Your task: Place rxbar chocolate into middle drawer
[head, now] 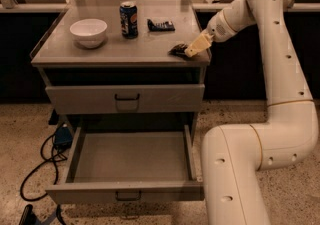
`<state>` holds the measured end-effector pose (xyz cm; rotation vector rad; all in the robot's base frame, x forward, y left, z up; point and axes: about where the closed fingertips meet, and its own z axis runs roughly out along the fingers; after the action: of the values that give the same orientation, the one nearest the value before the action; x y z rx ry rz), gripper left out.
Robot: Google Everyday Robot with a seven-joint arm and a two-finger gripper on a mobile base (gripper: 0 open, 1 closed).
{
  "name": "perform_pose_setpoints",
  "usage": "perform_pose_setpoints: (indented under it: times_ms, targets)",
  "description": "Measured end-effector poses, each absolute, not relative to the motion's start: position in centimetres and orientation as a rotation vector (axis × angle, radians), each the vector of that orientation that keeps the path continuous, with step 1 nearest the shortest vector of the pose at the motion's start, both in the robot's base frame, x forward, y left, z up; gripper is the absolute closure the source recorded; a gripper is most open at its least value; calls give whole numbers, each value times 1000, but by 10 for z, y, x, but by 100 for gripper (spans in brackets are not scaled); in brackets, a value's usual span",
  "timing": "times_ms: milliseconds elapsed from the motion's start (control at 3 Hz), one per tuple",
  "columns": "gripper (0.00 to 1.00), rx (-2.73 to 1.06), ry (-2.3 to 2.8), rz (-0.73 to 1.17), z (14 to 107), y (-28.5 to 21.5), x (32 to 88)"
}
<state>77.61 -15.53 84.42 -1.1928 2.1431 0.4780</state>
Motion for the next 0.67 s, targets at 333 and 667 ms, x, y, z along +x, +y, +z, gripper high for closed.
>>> perform_pose_setpoints:
  times_ms: [333, 667]
  targets:
    - [100, -1178, 2134, 475, 843, -153, 782]
    - [100, -1191, 2142, 482, 835, -147, 776]
